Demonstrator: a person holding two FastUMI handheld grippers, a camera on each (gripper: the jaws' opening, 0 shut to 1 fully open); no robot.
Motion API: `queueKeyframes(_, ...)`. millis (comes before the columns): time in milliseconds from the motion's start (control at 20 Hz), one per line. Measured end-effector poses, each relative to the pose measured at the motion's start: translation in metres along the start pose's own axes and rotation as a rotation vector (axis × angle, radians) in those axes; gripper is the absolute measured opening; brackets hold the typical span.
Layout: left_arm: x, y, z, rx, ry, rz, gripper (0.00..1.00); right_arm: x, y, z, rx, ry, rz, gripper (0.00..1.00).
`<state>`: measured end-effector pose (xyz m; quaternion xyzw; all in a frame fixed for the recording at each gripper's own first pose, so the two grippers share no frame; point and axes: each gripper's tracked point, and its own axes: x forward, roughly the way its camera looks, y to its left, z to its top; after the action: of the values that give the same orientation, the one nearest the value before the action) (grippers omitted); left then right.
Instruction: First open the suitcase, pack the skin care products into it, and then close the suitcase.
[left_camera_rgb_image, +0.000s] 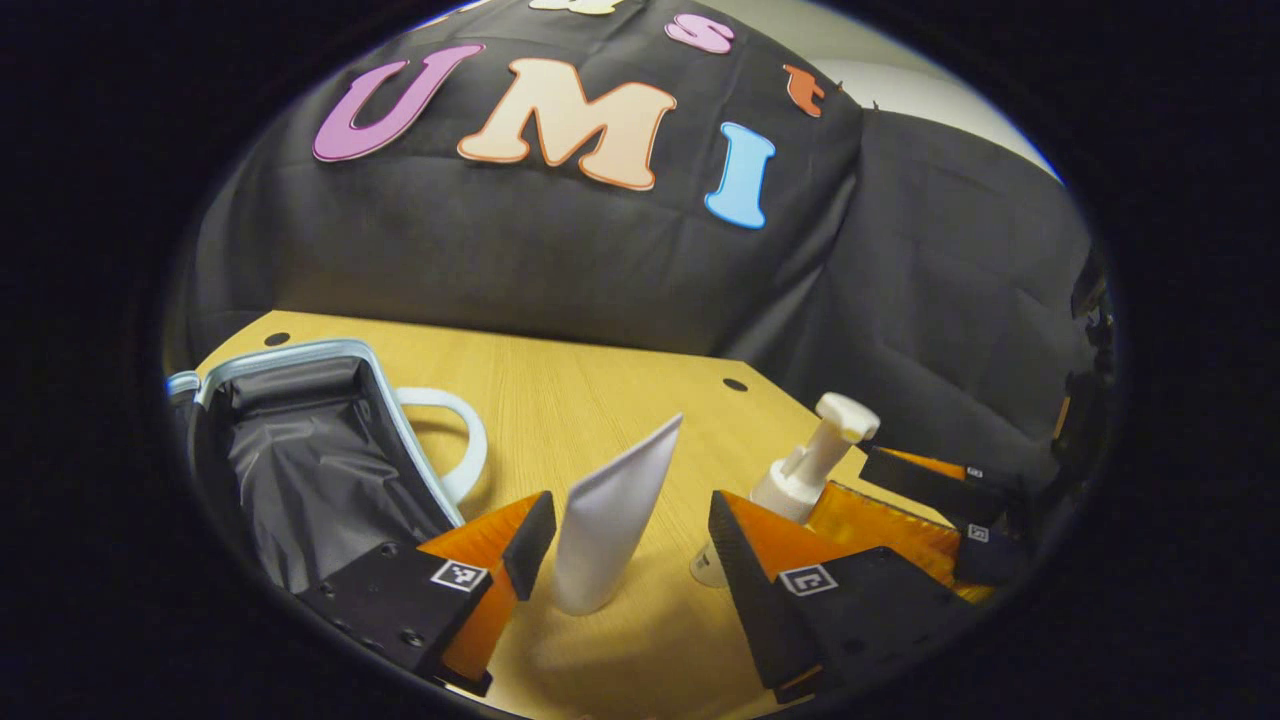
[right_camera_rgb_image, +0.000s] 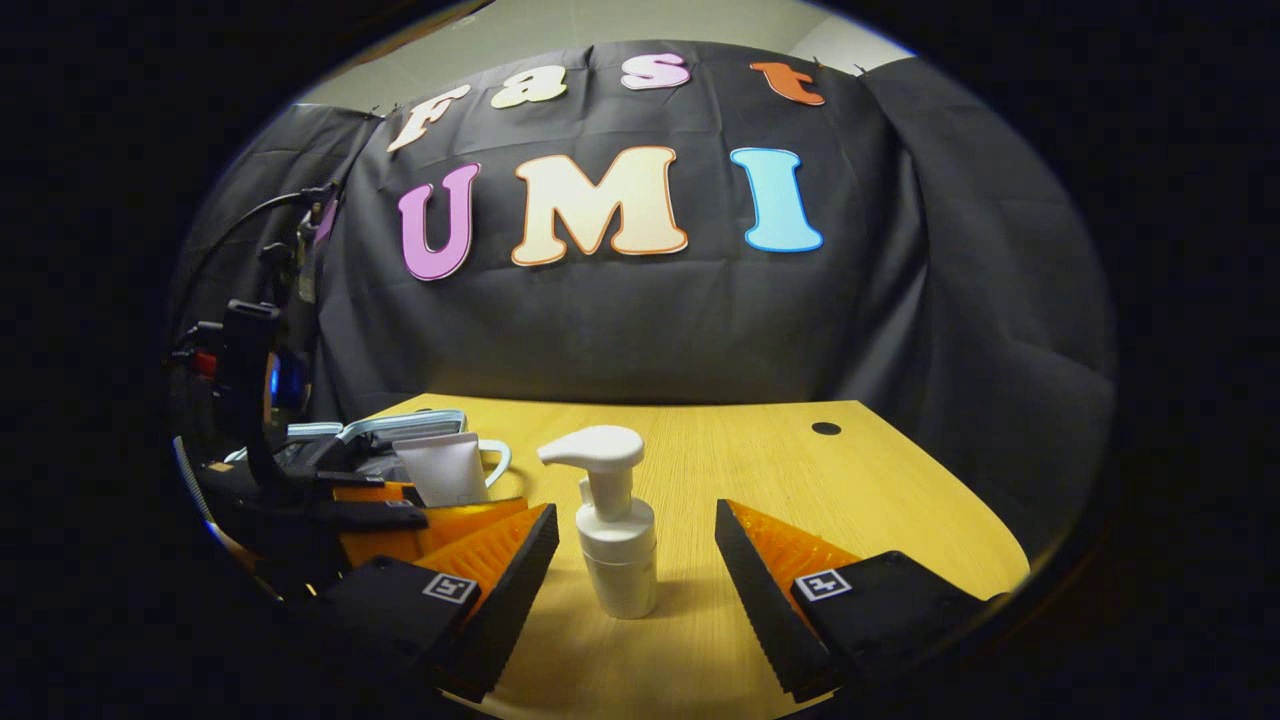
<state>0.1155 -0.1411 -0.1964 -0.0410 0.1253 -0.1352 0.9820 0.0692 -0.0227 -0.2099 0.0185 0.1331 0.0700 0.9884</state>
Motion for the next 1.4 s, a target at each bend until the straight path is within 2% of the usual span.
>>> queueKeyframes(50,0.004,0.003,-0.006,-0.003,0.017,0.014,0.81,0.002,-0.001,-0.001,0.002,0.003,0.004,0.99)
queueKeyframes(100,0.009,0.006,-0.014,-0.004,0.035,0.027,0.77,0.005,-0.002,-0.003,0.003,0.006,0.008,0.99)
queueKeyframes(150,0.014,0.01,-0.021,-0.005,0.051,0.039,0.79,0.008,-0.004,-0.005,0.002,0.01,0.008,0.99)
queueKeyframes(250,0.019,0.014,-0.029,-0.023,0.074,0.051,0.62,0.014,-0.005,-0.011,-0.004,0.024,0.012,1.0)
queueKeyframes(350,0.021,0.018,-0.028,-0.04,0.067,0.061,0.51,0.019,-0.003,-0.017,-0.006,0.045,0.029,1.0)
queueKeyframes(500,0.022,0.022,-0.018,-0.046,0.052,0.072,0.4,0.026,0.001,-0.03,-0.02,0.075,0.049,0.99)
queueKeyframes(650,0.01,0.016,0.004,-0.094,0.046,0.043,0.37,0.036,0.012,-0.035,-0.021,0.087,0.083,1.0)
queueKeyframes(700,0.004,0.015,0.014,-0.109,0.044,0.032,0.37,0.041,0.013,-0.037,-0.022,0.09,0.089,0.93)
queueKeyframes(750,-0.006,0.016,0.026,-0.119,0.042,0.026,0.37,0.045,0.014,-0.039,-0.022,0.097,0.093,0.9)
queueKeyframes(850,-0.025,0.032,0.049,-0.127,0.036,0.056,0.34,0.05,0.016,-0.045,-0.01,0.118,0.104,0.77)
queueKeyframes(900,-0.036,0.046,0.061,-0.13,0.028,0.082,0.36,0.051,0.015,-0.044,0.001,0.113,0.104,0.64)
queueKeyframes(1000,-0.058,0.082,0.072,-0.145,0.045,0.152,0.34,0.052,0.013,-0.044,0.004,0.126,0.093,0.63)
queueKeyframes(1100,-0.075,0.125,0.068,-0.162,0.1,0.229,0.39,0.048,0.016,-0.033,-0.007,0.115,0.097,0.61)
queueKeyframes(1200,-0.085,0.158,0.052,-0.197,0.194,0.265,0.36,0.043,0.025,-0.016,-0.027,0.112,0.118,0.6)
queueKeyframes(1400,-0.093,0.185,0.002,-0.335,0.443,0.216,0.36,0.035,0.07,0.026,0.021,0.14,0.186,0.6)
